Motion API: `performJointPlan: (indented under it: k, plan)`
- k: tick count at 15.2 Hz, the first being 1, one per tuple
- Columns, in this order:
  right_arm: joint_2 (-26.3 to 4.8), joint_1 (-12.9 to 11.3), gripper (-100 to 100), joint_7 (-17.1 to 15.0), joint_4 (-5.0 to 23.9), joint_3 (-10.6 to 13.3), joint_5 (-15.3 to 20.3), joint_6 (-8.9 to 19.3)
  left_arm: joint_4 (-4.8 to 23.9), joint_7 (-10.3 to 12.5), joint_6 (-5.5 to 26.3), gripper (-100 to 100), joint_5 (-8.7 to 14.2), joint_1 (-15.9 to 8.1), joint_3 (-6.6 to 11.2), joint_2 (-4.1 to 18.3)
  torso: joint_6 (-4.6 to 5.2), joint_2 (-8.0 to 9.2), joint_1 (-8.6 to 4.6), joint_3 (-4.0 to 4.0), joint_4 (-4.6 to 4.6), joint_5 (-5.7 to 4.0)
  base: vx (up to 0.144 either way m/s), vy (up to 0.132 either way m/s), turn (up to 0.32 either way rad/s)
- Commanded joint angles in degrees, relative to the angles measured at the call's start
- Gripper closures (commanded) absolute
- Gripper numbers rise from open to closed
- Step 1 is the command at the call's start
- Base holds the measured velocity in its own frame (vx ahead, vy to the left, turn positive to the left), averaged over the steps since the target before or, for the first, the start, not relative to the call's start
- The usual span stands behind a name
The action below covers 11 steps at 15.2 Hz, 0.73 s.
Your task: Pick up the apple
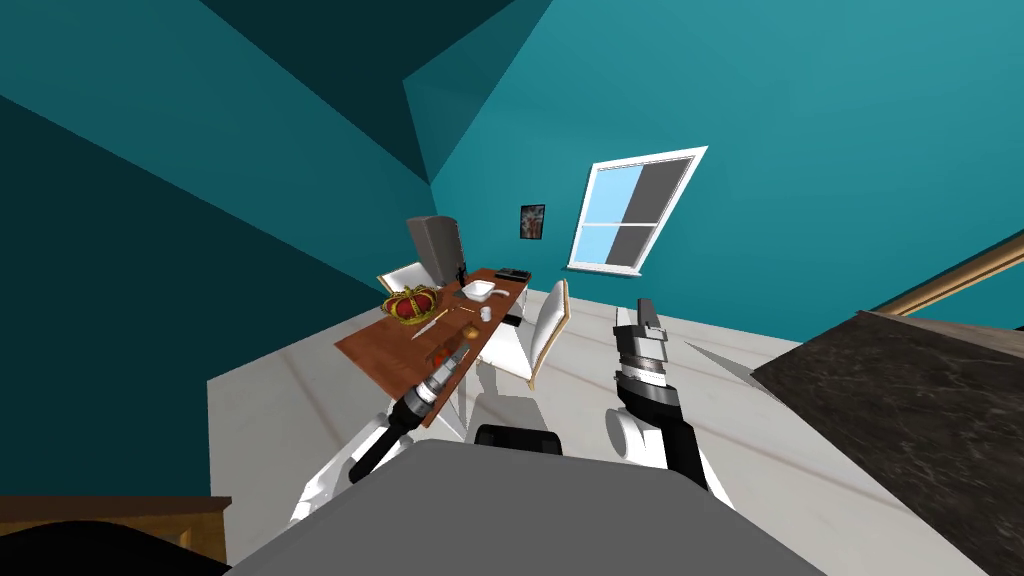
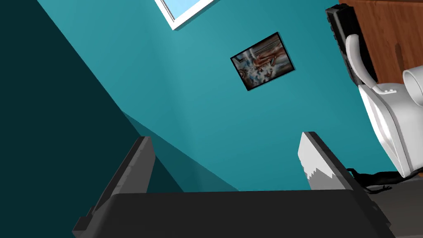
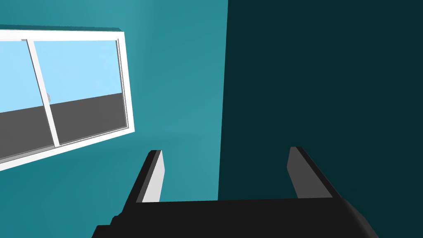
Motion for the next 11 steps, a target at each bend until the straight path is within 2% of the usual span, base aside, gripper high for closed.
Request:
performJointPlan:
  k: [1, 2, 3, 4, 5, 7, 8, 10, 11]
  plan:
    - [0.0, 0.0, 0, 0.0, 0.0, 0.0, 0.0, 0.0, 2.9, 1.3, -1.1, -100, -2.2, 0.0, -0.98, 2.9, 0.0, 0.0, 0.0, 0.0, 0.0, 0.0, 0.054, -0.049, -0.115]
    - [0.0, 0.0, 0, 0.0, 0.0, 0.0, 0.0, 0.0, 4.1, 1.3, -1.1, -100, -2.2, 0.0, -0.98, 3.0, 0.02, -0.03, -0.03, -0.01, 0.0, 0.0, 0.061, -0.057, -0.091]
    - [0.0, 0.0, 0, 0.0, 0.0, 0.0, 0.0, 0.0, 5.9, 2.4, -1.9, -100, -3.9, 0.2, -1.62, 4.9, 0.01, -0.05, -0.06, -0.03, -0.01, -0.01, 0.072, -0.06, -0.105]
    - [0.0, 0.0, 0, 0.0, 0.0, 0.0, 0.0, 0.0, 7.1, 2.4, -1.9, -100, -3.9, 0.2, -1.62, 5.3, 0.01, -0.08, -0.08, -0.04, -0.01, -0.02, 0.072, -0.057, -0.081]
    - [0.0, 0.0, 0, 0.0, 0.0, 0.0, 0.0, 0.0, 8.6, 3.4, -2.7, -100, -5.5, 0.4, -2.28, 7.2, 0.01, -0.1, -0.09, -0.05, -0.02, -0.02, 0.078, -0.062, -0.096]
    - [0.0, 0.0, 0, 0.0, 0.0, 0.0, 0.0, 0.0, 10.1, 3.4, -2.7, -100, -5.5, 0.4, -2.28, 7.6, 0.0, -0.14, -0.1, -0.08, -0.03, -0.03, 0.073, -0.045, -0.052]
    - [0.0, 0.0, 0, 0.0, 0.0, 0.0, 0.0, 0.0, 11.5, 4.5, -3.6, -100, -7.2, 0.5, -2.93, 9.9, -0.01, -0.11, -0.05, -0.06, -0.02, -0.01, 0.063, -0.034, -0.077]
    - [0.0, 0.0, 0, 0.0, 0.0, 0.0, 0.0, 0.0, 13.1, 4.5, -3.6, -100, -7.2, 0.5, -2.93, 10.0, 0.0, -0.08, -0.02, -0.05, -0.01, -0.01, 0.051, -0.034, -0.057]
    - [0.0, 0.0, 0, 0.0, 0.0, 0.0, 0.0, 0.0, 14.8, 5.6, -4.4, -100, -8.9, 0.7, -3.6, 12.3, -0.01, -0.03, 0.0, -0.02, -0.01, 0.0, 0.049, -0.04, -0.083]
